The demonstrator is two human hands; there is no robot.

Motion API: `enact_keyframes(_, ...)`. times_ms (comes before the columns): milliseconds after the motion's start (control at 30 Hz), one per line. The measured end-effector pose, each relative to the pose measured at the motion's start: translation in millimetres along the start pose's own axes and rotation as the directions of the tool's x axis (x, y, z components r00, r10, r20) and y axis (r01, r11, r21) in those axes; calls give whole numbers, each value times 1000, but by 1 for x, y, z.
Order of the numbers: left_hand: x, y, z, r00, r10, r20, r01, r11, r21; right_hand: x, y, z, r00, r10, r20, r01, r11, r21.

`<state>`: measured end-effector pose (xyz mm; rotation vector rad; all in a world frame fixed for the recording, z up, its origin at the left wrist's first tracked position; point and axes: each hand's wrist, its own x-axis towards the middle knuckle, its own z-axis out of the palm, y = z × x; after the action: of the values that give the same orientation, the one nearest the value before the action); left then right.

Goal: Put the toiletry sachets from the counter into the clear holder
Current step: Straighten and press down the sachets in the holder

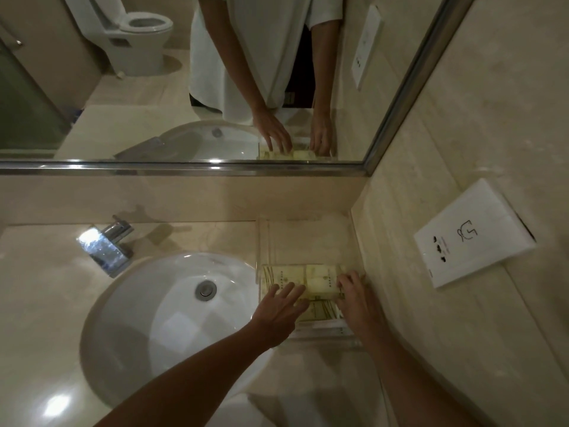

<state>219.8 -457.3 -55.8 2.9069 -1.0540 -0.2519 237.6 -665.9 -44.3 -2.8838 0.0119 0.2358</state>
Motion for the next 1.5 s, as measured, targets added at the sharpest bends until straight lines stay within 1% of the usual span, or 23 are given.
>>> enact_keyframes(133,10,11,-2,998,52,45,-55,995,78,1,-2,0,999,-11,37,12,1000,-24)
enact_keyframes(233,17,14,-1,993,36,111,-51,989,139,3,-4,-1,999,-10,36,12,999,-33)
enact_keyframes(333,20,14,-1,992,14,127,-35,986,160,4,-3,-1,1000,-11,26,12,999,-44)
enact_keyframes(500,19,11,0,993,1,120,-16,993,120,8,0,5,1000,-16,20,17,999,-45)
enact_keyframes(633,17,9,-1,998,46,44,-49,997,67,7,5,10,999,-39,-1,38,997,-69)
enact_keyframes(733,9,3,-1,998,57,6,-57,998,16,6,8,12,999,-33,-25,32,998,-46)
enact_keyframes(833,-7,-6,5,999,35,20,-34,999,-23,1,10,13,998,-36,-42,36,999,6)
enact_keyframes(900,-19,-11,9,998,56,21,-56,998,-17,-12,7,15,988,-109,-108,113,993,30)
enact_keyframes(967,-27,-12,12,996,84,31,-84,996,-17,-34,7,20,950,-254,-183,254,967,-24)
enact_keyframes(1000,-30,-11,13,995,91,30,-91,996,-15,-45,8,24,925,-331,-186,325,944,-62)
enact_keyframes(1033,-32,-11,15,995,97,30,-97,995,-12,-55,10,28,917,-373,-142,369,928,-56)
enact_keyframes(1067,-35,-11,18,995,101,27,-100,995,-18,-63,12,31,920,-380,-98,379,925,-30)
enact_keyframes(1100,-38,-11,20,995,97,22,-97,995,-29,-66,16,37,925,-375,-69,375,927,-12)
enact_keyframes(1167,-42,-12,23,996,84,7,-83,995,-57,-67,20,44,931,-357,-77,357,934,-13)
enact_keyframes(1233,-43,-11,24,997,82,0,-82,995,-59,-65,18,46,936,-348,-55,348,937,-1)
enact_keyframes(1300,-44,-10,26,997,74,-13,-74,996,-54,-65,13,43,928,-370,-36,370,929,-22)
enact_keyframes(1367,-45,-10,27,998,58,-30,-60,996,-59,-66,11,43,924,-378,-52,375,925,-53)
enact_keyframes(1433,-47,-8,26,999,14,-48,-15,999,-35,-64,7,43,935,-346,-80,339,937,-83)
enact_keyframes(1500,-50,-7,23,996,-64,-58,63,998,-17,-59,-1,39,950,-303,-73,297,951,-82)
